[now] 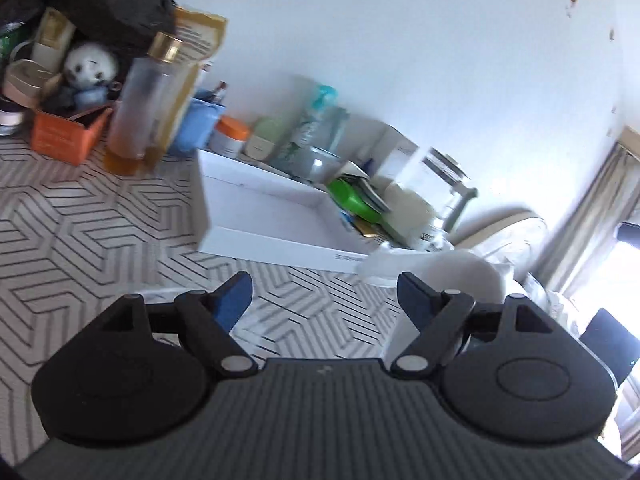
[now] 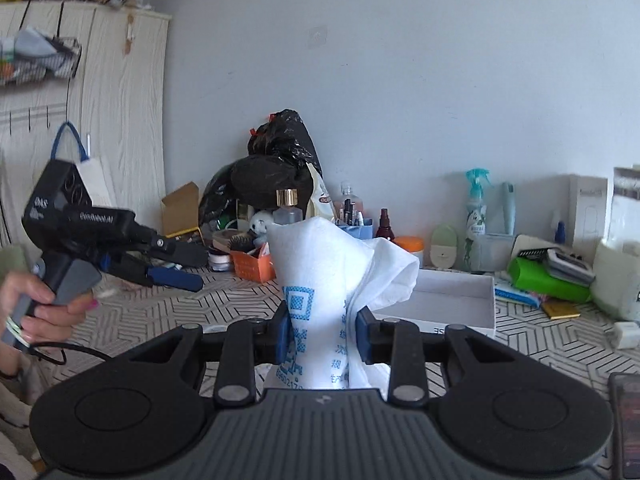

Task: Fold shopping bag
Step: 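Carry the folded white bag upright with the right gripper, then press the bag's loose top flap with the left gripper while the right gripper holds the bag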

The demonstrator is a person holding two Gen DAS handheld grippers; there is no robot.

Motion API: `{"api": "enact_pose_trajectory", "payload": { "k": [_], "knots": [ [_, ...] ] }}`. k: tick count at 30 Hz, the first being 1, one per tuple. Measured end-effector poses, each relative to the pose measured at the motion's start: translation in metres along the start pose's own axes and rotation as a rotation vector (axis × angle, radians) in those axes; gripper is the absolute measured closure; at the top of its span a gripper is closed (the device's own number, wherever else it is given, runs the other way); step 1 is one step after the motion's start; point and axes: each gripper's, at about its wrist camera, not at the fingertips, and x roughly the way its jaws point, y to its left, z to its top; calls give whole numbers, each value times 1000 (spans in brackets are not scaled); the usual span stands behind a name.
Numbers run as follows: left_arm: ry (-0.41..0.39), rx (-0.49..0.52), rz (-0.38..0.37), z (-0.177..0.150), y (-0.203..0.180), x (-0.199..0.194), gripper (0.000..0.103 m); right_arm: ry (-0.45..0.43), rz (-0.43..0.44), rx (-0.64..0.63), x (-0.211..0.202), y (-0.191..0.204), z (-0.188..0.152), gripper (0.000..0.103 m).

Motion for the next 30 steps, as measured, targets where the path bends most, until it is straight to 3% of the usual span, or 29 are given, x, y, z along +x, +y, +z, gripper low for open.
{"api": "enact_pose_trajectory", "payload": {
  "k": [3, 8, 13, 14, 16, 20, 24, 30],
  "knots": [
    [71, 3, -56, -14, -11, 24, 26, 7, -67, -112, 2, 21, -8, 70],
    [156, -126, -98, -28, 3, 59, 26, 49, -127, -371, 11, 51, -19, 70],
    [182, -168, -37, -34, 20, 69, 26, 139, -309, -787, 37, 70, -35, 70],
    [179, -168, -21, -34, 22, 67, 26, 168, -308, -838, 43, 71, -38, 70],
    [164, -129, 46, -34, 22, 63, 26, 244, -225, -868, 53, 72, -43, 70],
    [152, -25, 142, -34, 17, 56, 26, 399, -21, -789, 70, 78, -47, 71],
    [148, 58, 166, -30, 11, 49, 26, 496, 138, -612, 84, 73, -35, 70],
    [104, 143, 196, -22, 1, 41, 25, 709, 358, -207, 132, 8, -3, 70]
  ]
}}
